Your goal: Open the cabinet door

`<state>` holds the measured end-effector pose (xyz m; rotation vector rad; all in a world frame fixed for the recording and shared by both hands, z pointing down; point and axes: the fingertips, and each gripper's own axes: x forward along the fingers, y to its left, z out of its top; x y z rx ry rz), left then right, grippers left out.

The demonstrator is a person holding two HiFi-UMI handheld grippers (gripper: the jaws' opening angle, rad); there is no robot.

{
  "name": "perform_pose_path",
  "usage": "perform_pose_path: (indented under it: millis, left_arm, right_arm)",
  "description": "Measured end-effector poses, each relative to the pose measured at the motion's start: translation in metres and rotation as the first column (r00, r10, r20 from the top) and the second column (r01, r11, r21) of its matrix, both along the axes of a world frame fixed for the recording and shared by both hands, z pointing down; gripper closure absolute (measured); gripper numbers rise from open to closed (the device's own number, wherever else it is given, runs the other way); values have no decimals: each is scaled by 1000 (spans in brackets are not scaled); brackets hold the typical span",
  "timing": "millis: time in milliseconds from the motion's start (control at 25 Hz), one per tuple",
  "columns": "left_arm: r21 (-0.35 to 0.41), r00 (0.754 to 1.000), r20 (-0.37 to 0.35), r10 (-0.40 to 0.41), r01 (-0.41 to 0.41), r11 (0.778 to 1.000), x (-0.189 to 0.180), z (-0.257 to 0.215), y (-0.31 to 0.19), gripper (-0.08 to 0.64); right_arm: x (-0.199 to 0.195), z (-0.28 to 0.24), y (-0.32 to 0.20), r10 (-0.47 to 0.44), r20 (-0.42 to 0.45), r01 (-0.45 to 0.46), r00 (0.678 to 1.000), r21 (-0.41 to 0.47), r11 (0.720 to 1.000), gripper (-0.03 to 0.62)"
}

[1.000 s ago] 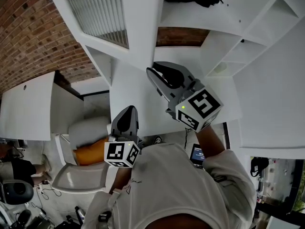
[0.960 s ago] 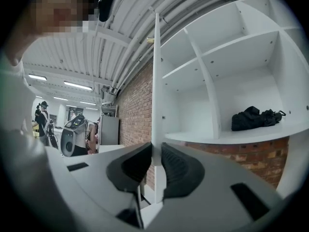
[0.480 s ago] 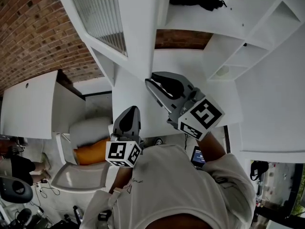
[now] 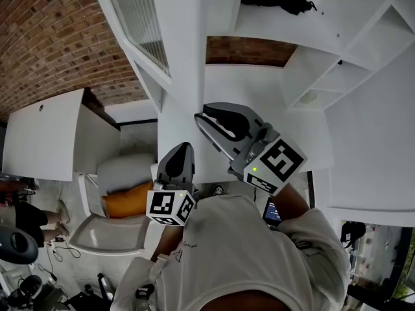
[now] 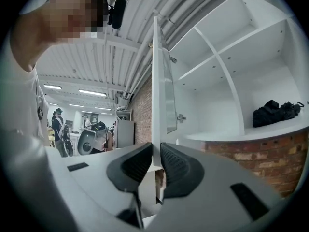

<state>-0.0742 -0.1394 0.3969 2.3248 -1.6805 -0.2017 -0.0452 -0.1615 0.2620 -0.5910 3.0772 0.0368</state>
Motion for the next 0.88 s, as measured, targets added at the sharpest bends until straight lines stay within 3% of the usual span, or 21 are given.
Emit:
perform_pose_path:
  millis: [880]
  left_arm:
    - [-7,994,7,-107,107,994,-26,-1,18,543]
  right_arm:
    - [-34,-2,30,-169,17,169,985,18,986,519]
